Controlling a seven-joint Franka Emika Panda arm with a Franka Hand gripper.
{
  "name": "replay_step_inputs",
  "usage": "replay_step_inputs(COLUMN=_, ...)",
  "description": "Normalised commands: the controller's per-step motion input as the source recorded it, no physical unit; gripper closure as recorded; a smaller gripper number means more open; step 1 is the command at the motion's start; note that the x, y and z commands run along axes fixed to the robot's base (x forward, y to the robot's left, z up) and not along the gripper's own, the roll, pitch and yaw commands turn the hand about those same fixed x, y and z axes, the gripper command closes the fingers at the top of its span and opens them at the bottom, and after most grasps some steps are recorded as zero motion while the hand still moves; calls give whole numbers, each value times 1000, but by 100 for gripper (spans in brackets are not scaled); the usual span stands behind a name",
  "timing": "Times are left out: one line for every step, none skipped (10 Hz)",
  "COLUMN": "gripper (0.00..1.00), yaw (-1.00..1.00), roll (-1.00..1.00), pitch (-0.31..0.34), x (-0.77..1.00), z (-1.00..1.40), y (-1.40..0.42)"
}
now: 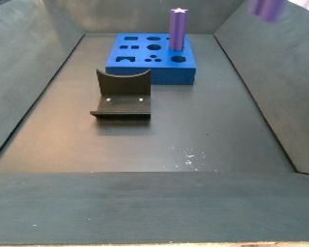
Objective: Pick up the double-square object. Move to above the board. Insert the double-square object.
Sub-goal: Move to above the board.
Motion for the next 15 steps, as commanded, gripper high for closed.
replay_step_inputs(gripper=100, yaw=-496, roll=-3, pitch=265, x=474, z=137, y=-1000)
replay_step_inputs(gripper=100, yaw=-252, roll=-90, pitch=235, x=490, z=140, y=-1000)
replay_step_inputs(gripper=100, yaw=-126, roll=-73, pitch=207, x=495, z=140, y=-1000)
replay_step_inputs(gripper=100, yaw=-50, roll=-47, pitch=177, x=498, z=143, y=-1000)
replay_step_inputs(gripper=100, yaw=-28, roll=-22, pitch=141, x=503, z=145, y=-1000)
replay_step_inputs(gripper=100, yaw=-4, roll=-16, pitch=127, x=511, z=147, y=-1000)
replay_step_inputs(gripper=100, yaw=0, roll=-6, pitch=129, x=519, z=148, y=-1000)
replay_step_inputs(gripper=100, yaw=2, roll=-19, pitch=137, x=530, z=153, y=-1000)
replay_step_inputs(gripper=100, yaw=5, roll=1, pitch=142, x=543, z=158, y=-1000)
replay_step_inputs(gripper=100, yaw=10, roll=4, pitch=144, x=559, z=157, y=-1000)
replay_step_inputs(gripper=100, yaw=6, roll=10, pitch=147, x=574, z=159, y=-1000)
replay_step_inputs(gripper=100, yaw=10, roll=18, pitch=144, x=563, z=159, y=-921)
replay_step_inputs(gripper=100, yaw=10, roll=33, pitch=135, x=429, z=122, y=-674)
replay_step_inputs(gripper=100, yaw=9, roll=55, pitch=124, x=264, z=70, y=-366)
replay_step_inputs(gripper=100, yaw=10, roll=56, pitch=98, x=177, z=51, y=-218)
